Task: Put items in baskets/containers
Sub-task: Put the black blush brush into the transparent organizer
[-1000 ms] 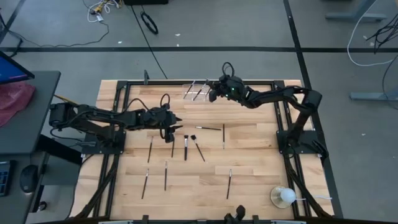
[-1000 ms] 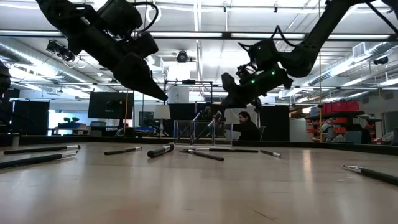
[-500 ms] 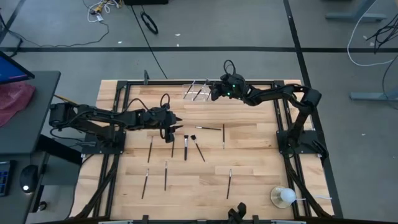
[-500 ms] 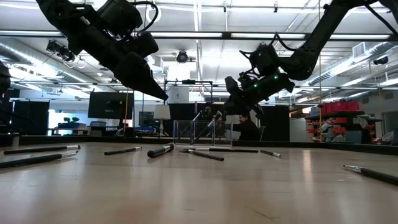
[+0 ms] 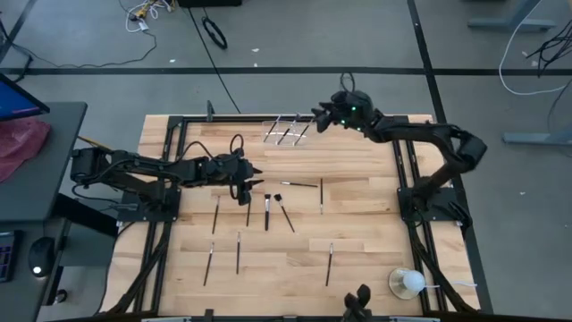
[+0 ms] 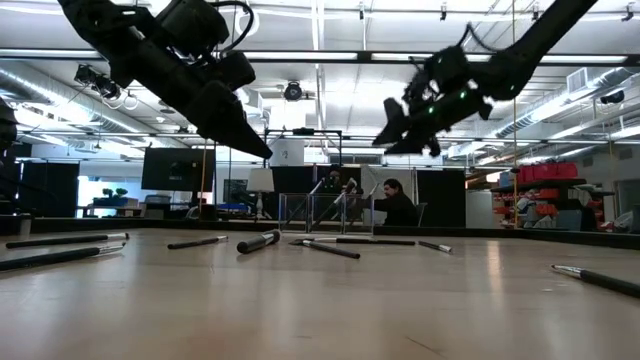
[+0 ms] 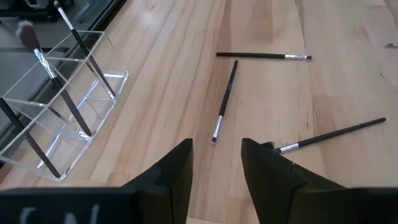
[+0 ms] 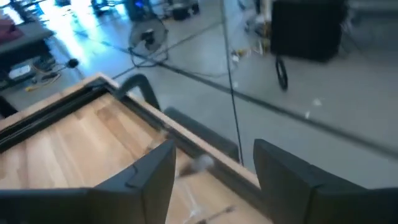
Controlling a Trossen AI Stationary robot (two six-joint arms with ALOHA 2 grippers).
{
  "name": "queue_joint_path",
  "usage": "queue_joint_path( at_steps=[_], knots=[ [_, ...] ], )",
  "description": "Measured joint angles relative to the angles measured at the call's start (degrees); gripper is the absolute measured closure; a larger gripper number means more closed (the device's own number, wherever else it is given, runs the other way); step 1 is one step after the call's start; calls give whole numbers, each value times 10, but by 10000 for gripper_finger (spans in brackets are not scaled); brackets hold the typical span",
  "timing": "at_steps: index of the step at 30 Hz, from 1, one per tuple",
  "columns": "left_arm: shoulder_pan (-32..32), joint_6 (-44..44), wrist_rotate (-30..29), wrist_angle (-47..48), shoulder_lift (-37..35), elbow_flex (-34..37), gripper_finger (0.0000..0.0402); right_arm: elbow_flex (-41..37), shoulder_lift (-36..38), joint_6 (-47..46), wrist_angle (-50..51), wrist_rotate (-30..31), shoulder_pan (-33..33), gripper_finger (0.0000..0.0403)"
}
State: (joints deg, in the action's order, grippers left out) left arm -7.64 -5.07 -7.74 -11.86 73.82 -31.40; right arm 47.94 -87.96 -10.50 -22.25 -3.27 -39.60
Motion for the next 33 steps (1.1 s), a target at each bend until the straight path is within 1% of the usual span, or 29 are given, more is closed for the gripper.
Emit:
queue_joint_path(
  at_steps=[4, 7, 9, 11, 17, 19, 22, 24, 27, 30, 33],
  knots=[
    [15, 7, 0, 0, 0, 0, 260, 0, 40, 82, 30, -4, 50, 196],
    [40, 33, 0, 1, 0, 0, 260, -8, 46, 130, 30, -4, 101, 205],
    [65, 49, 0, 1, 0, 0, 260, -26, 45, 145, 16, -4, 137, 212],
    [95, 64, -12, 1, 0, 0, 259, -51, 42, 150, -5, -3, 178, 218],
    [199, 66, -93, -3, 0, 0, 263, -146, 42, 121, -108, -4, 280, 235],
    [219, 102, -92, -9, 0, -1, 264, -174, 42, 102, -149, -3, 303, 240],
    [226, 152, -92, -35, 0, -1, 258, -201, 42, 70, -196, -2, 327, 245],
    [226, 184, -98, -41, 0, -1, 246, -213, 42, 49, -212, -3, 339, 247],
    [226, 220, -99, -42, 6, -1, 215, -215, 42, 36, -214, -3, 355, 248],
    [225, 268, -107, -41, 28, -1, 175, -215, 42, 38, -211, -2, 368, 248],
    [224, 333, -137, -41, 66, -1, 144, -215, 42, 51, -210, -2, 373, 248]
  ],
)
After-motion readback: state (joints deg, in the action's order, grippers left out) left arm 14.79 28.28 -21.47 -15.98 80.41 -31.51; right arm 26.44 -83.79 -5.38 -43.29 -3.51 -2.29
